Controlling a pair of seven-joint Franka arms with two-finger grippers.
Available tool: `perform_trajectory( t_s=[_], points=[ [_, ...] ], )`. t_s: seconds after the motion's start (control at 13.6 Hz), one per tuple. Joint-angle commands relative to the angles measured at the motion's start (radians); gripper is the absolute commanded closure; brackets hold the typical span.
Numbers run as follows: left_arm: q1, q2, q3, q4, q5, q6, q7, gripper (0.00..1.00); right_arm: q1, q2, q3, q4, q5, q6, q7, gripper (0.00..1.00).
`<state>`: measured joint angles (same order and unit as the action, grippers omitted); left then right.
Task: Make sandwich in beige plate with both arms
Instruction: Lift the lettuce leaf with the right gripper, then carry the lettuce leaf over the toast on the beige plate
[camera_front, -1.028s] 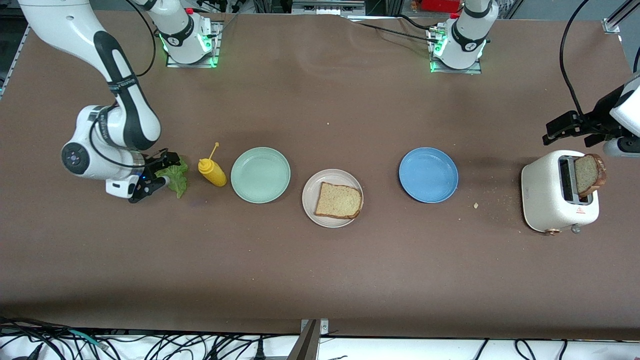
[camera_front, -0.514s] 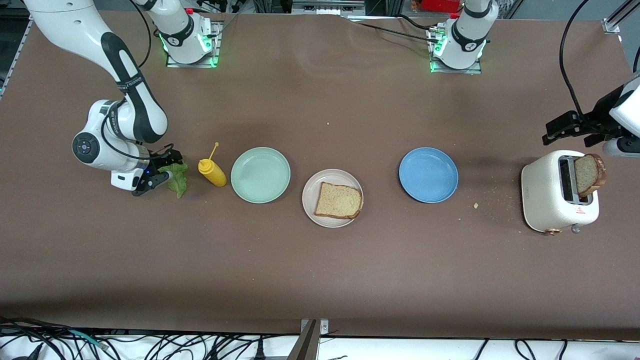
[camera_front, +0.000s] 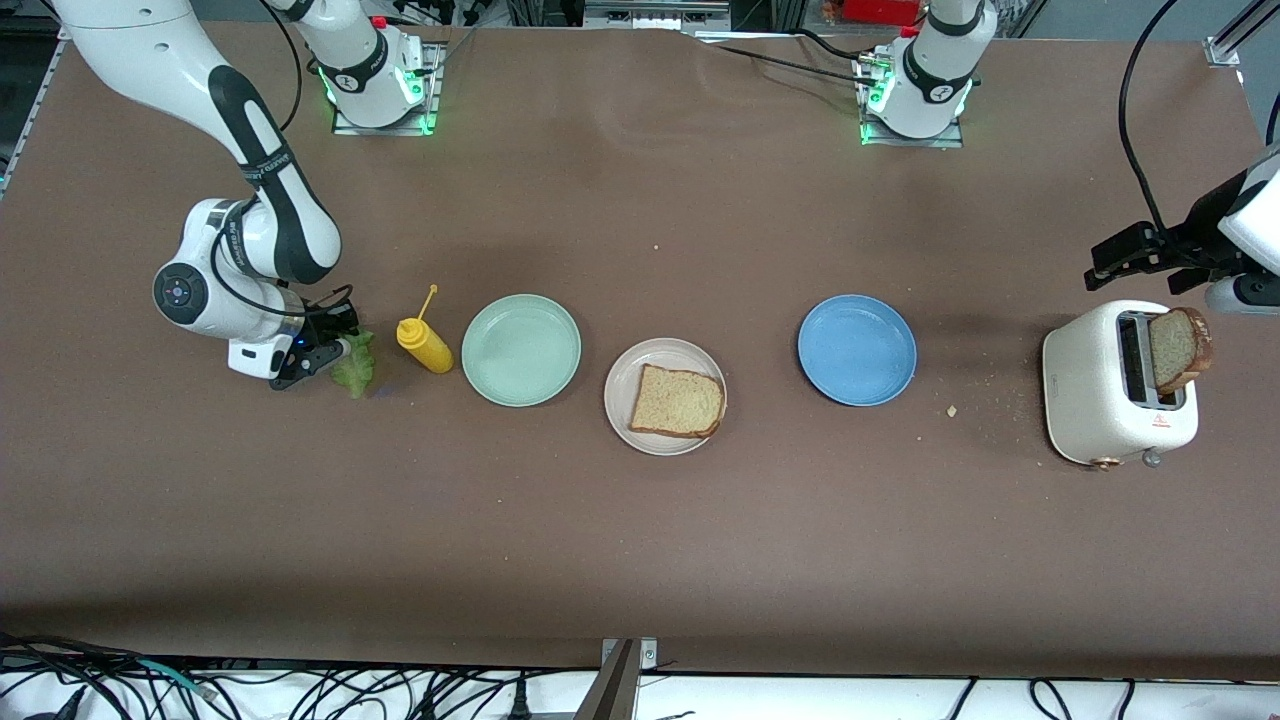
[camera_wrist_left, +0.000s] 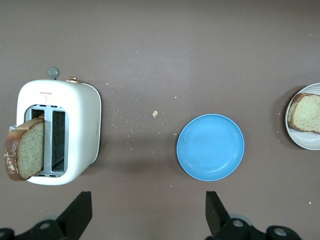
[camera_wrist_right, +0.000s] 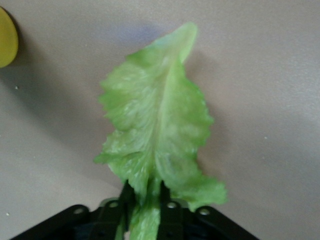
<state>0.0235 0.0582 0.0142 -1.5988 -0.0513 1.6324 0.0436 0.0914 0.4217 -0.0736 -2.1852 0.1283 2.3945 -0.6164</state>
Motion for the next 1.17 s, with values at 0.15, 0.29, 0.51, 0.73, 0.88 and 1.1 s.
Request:
perform_trajectory(
  t_s=[0.15, 0.29, 0.51, 0.73, 0.88, 1.1],
  points=[
    [0.001, -0.003, -0.007, -0.003, 0.039, 0.007, -0.004, 0.0, 0.014, 0.012, -0.005, 0.022, -0.015, -0.029, 0.018, 1.0],
    [0.001, -0.003, -0.007, -0.003, 0.039, 0.009, -0.004, 0.0, 0.013, 0.002, -0.008, 0.108, -0.015, -0.16, 0.02, 1.0],
    [0.001, -0.003, -0.008, -0.003, 0.039, 0.007, -0.004, 0.0, 0.011, -0.001, -0.009, 0.316, -0.018, -0.424, 0.029, 1.0],
    [0.001, -0.003, -0.008, -0.003, 0.039, 0.007, -0.004, 0.0, 0.014, 0.0, -0.006, 0.506, -0.052, -0.627, 0.073, 1.0],
    [0.001, -0.003, -0.008, -0.004, 0.039, 0.007, -0.002, 0.0, 0.034, 0.005, 0.001, 0.635, -0.044, -0.777, 0.177, 1.0],
    [0.001, -0.005, -0.007, -0.004, 0.039, 0.007, -0.004, 0.0, 0.146, 0.003, 0.005, 0.705, -0.023, -0.836, 0.39, 1.0]
  ],
)
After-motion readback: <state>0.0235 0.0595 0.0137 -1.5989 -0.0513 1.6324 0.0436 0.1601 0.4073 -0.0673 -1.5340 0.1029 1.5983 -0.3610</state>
